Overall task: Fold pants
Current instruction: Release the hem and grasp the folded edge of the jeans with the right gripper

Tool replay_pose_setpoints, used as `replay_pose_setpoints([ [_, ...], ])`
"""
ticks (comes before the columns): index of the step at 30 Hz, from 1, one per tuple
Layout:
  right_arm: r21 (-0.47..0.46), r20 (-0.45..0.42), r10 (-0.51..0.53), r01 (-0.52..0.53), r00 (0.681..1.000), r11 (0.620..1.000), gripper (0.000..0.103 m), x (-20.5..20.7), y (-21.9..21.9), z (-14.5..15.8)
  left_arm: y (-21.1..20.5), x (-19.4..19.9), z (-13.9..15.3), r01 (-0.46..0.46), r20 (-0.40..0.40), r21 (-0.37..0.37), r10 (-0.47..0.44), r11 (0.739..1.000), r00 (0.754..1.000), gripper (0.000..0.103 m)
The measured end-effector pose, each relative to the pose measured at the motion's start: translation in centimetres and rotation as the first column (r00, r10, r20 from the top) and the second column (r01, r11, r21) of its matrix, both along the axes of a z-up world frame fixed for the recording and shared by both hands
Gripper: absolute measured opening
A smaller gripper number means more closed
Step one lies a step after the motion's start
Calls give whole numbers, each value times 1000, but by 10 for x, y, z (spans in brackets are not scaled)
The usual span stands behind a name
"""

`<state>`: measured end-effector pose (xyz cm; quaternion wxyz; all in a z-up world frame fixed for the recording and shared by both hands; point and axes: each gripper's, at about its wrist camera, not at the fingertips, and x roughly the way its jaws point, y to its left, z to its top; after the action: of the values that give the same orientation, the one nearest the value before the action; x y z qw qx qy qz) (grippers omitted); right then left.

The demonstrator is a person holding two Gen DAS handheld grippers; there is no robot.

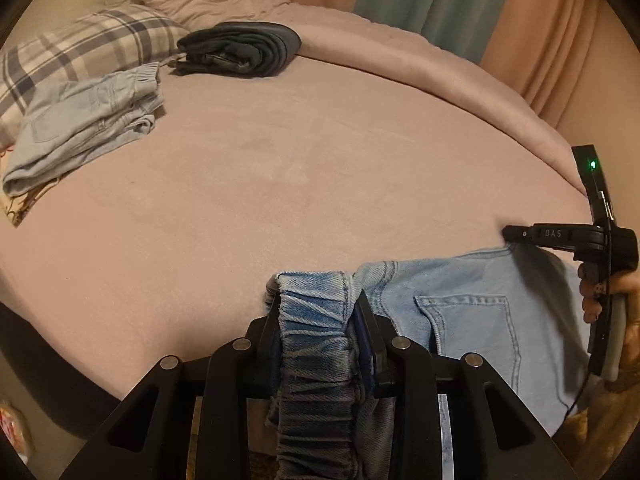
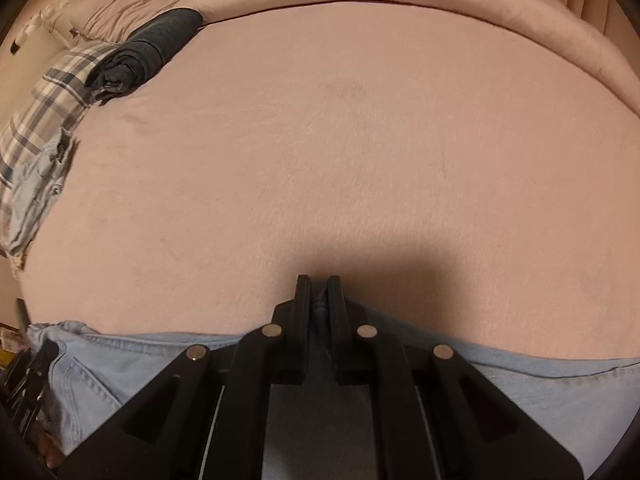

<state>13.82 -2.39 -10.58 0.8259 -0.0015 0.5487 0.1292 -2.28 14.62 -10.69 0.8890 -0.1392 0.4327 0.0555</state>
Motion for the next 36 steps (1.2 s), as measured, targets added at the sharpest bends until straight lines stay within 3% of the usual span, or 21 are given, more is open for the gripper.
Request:
replay_pose_setpoints([
  [3,-29,13,3,-3,1000,1000,8,1,2,-2,3,0,-1,-9,2,-16,9,1000,1000,34],
  [26,-2,18,-29,29,999,1000,6,9,9,-6,0,-6,3,-45,5,-14,45,999,999,36],
  [36,7,21,-36,35,999,999,6,8,6,-6,-7,-27,24,-66,21,-3,66,998,998,35],
])
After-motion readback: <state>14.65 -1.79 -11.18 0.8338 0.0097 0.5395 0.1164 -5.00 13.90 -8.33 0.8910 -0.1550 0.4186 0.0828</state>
